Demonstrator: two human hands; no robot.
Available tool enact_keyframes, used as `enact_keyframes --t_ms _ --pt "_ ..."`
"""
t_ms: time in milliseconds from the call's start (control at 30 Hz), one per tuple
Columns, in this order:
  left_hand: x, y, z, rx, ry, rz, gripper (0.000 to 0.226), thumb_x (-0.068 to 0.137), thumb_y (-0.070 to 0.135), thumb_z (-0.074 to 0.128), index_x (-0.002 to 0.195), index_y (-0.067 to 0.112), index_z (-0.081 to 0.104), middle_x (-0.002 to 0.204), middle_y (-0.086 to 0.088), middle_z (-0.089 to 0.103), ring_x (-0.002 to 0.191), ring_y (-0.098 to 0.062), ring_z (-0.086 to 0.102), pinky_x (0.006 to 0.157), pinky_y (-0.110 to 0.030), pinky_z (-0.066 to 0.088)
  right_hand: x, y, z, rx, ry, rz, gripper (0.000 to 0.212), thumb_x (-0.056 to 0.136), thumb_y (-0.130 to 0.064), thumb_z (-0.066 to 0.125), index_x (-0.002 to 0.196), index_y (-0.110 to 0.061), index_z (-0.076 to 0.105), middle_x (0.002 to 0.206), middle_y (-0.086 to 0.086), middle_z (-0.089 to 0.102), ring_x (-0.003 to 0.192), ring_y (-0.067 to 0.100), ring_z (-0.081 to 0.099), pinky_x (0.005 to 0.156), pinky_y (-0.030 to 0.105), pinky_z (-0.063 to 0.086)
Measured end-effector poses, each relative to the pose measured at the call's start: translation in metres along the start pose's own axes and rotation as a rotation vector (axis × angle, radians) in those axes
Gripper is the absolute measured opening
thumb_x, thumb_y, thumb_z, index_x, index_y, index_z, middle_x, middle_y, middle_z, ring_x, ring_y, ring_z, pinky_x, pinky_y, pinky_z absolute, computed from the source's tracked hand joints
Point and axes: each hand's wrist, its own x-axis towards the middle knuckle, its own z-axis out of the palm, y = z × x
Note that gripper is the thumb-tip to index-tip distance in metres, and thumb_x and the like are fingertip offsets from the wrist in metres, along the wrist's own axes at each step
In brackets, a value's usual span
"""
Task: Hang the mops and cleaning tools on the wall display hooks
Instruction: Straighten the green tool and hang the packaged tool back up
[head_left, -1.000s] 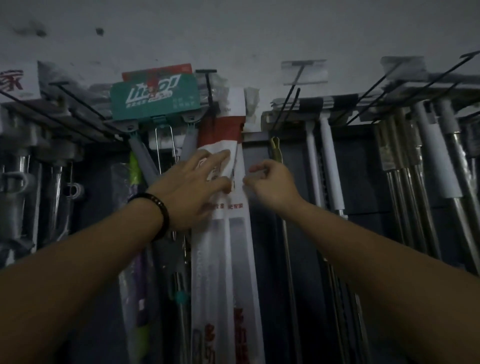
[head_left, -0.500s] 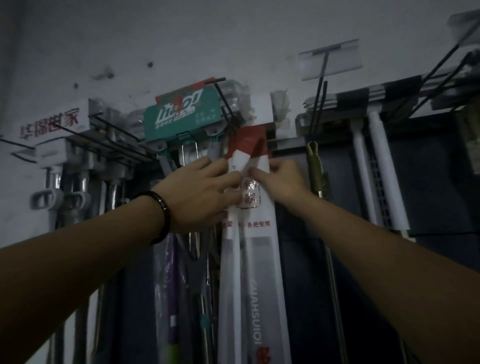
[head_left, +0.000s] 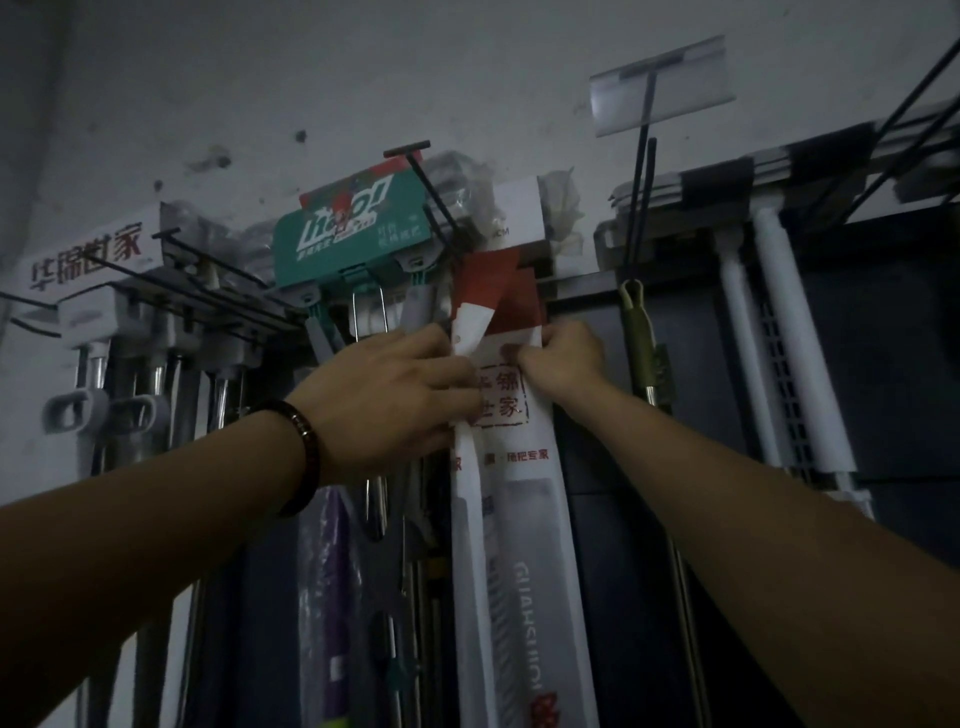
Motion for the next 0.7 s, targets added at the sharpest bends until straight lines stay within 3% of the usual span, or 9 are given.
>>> enact_keyframes --t_ms 233,433,700 --pt "-0.001 0.001 0.007 0.035 0.005 -0.011 0.029 0.092 0.043 0.058 0.118 0.032 0.064 0.118 0.005 0.065 0.102 -0.023 0.056 0.075 -0.040 0.057 0.014 0.019 0.016 -0.140 0.058 -0.006 0.017 0.089 -0.033 0.079 0.085 -0.017 0.078 0.081 0.000 0.073 0.073 0.018 0.071 0.062 0.027 0.059" --pt "0.002 -0.001 0.008 0.069 -0.025 0.017 0.029 0.089 0.041 0.062 0.117 0.033 0.062 0.116 0.005 0.063 0.101 -0.023 0.055 0.073 -0.043 0.056 0.015 0.029 0.029 -0.266 0.131 -0.053 0.020 0.092 -0.032 0.073 0.090 -0.012 0.072 0.091 0.010 0.071 0.079 0.030 0.070 0.069 0.041 0.064" --pt "0.002 0.001 0.004 0.079 -0.055 0.005 0.029 0.087 0.039 0.066 0.114 0.029 0.068 0.115 0.003 0.066 0.100 -0.024 0.057 0.075 -0.043 0.056 0.027 0.028 0.024 -0.306 0.112 -0.005 0.025 0.092 -0.030 0.076 0.106 -0.009 0.071 0.106 0.013 0.072 0.093 0.033 0.071 0.080 0.046 0.064"
